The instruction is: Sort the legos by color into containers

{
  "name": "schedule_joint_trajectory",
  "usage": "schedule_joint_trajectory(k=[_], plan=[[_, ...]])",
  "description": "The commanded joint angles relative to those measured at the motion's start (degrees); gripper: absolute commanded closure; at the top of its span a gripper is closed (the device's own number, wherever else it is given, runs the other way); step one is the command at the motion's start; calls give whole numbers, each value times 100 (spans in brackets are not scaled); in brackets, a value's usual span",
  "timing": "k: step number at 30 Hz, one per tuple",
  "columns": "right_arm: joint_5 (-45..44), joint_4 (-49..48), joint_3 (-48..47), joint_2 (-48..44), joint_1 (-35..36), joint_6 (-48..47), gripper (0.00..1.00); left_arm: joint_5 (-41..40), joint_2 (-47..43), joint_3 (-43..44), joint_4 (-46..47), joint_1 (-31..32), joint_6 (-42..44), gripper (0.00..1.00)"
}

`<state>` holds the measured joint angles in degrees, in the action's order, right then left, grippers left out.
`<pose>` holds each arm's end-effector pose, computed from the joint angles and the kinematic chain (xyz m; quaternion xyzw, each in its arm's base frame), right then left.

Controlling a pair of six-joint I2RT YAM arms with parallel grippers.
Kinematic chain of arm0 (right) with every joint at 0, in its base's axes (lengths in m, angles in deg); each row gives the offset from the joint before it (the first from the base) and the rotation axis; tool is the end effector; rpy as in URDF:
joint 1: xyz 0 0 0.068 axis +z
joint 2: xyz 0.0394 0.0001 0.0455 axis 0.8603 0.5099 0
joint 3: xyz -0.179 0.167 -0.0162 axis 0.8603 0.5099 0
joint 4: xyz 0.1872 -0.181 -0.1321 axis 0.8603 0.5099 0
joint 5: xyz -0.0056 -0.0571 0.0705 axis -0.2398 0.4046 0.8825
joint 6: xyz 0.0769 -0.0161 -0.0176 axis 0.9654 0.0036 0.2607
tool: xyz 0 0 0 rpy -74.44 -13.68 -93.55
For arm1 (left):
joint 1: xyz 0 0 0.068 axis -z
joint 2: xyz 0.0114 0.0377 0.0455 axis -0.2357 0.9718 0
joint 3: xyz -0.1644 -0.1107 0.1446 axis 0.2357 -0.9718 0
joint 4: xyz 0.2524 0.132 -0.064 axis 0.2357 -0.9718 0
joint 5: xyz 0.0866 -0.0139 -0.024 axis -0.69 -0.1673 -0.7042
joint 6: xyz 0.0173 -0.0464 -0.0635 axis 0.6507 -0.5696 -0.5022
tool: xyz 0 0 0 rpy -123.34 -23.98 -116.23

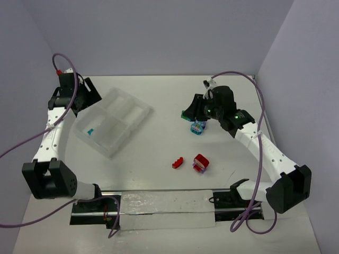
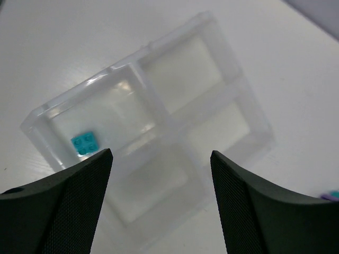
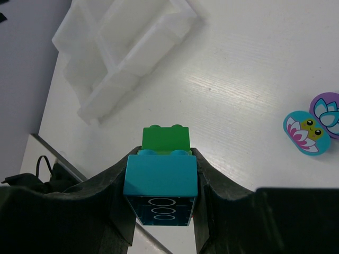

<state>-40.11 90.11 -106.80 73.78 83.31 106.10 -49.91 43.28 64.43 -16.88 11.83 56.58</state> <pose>0.3069 0.1577 0.2923 -0.0576 0.8542 0.3218 0.4043 0.3725 0.0177 0.2923 -0.2355 0.8781 -0.0486 0.4136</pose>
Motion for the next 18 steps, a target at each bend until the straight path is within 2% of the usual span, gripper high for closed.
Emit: schedule_joint_trajectory(k=[1,4,5,6,8,9,10,12,15,16,18], plan=[[271,-247,-350,103,-6,-21,100,1817,-568,243,234,3,418,19],[595,-384,-379,161,-6,26,100,3216,-705,113,577,58,394,20],[719,-434,-371,169,-6,43,100,4007,-705,6,849,91,264,20],[859,-503,-379,161,-6,60,100,4034,-705,-58,858,135,259,20],[1314,-694,-371,170,-6,104,100,5373,-637,-247,1335,440,-93,20],[1454,-774,-354,161,-6,113,100,5396,-627,-336,1540,543,-101,19],[1594,-852,-336,128,-6,138,100,5859,-601,-440,1965,649,-308,17],[1942,-1078,-281,85,-6,256,100,6226,-509,-685,2524,968,-617,15],[2148,-1199,-263,54,2,370,100,6413,-495,-988,3133,1129,-1123,15],[2372,-1403,-236,33,-5,492,100,6495,-509,-1172,3780,1238,-1382,15],[2561,-1611,-183,5,-6,612,100,6607,-512,-1344,4434,1363,-1948,15]])
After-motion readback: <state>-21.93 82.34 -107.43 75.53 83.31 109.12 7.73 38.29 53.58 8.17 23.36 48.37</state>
